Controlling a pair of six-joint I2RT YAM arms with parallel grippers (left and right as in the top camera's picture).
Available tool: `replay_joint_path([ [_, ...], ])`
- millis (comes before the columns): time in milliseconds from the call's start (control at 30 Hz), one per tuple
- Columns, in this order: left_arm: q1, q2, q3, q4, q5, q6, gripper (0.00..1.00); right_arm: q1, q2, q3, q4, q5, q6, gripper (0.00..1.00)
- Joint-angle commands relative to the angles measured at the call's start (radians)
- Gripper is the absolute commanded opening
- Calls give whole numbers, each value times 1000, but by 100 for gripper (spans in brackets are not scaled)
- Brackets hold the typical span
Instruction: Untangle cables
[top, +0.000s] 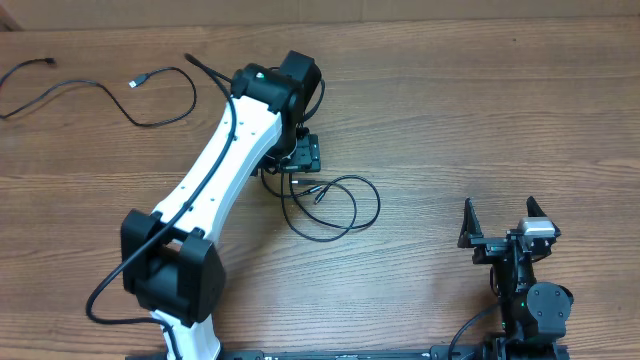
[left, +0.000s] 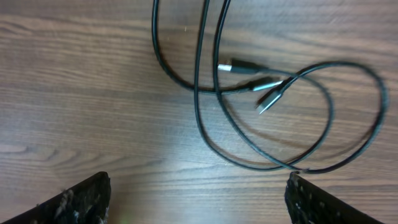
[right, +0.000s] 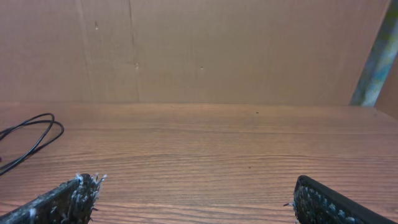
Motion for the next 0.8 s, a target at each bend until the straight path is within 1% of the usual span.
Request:
replay_joint_path([
  [0,0,-23,0,-16,5,27,91,-1,-9,-10,5,-2,6,100],
  [300,30,-177,-6,-101,4,28,92,-1,-9,-10,5,-2,6,100],
  [467,74,-270,-89,-56,-9,50,95,-1,-9,-10,5,-2,6,100],
  [500,90,-279,-115,-42,-5,50,95,-1,-9,-10,5,-2,6,100],
  [600,152,-283,-242,52,102,94,96,-1,-9,-10,5,-2,6,100],
  [700,179,-283,-375,197,240,125,90,-1,-9,-10,5,-2,6,100],
  [767,182,-283,-456,293,256,144,89,-1,-9,-10,5,-2,6,100],
])
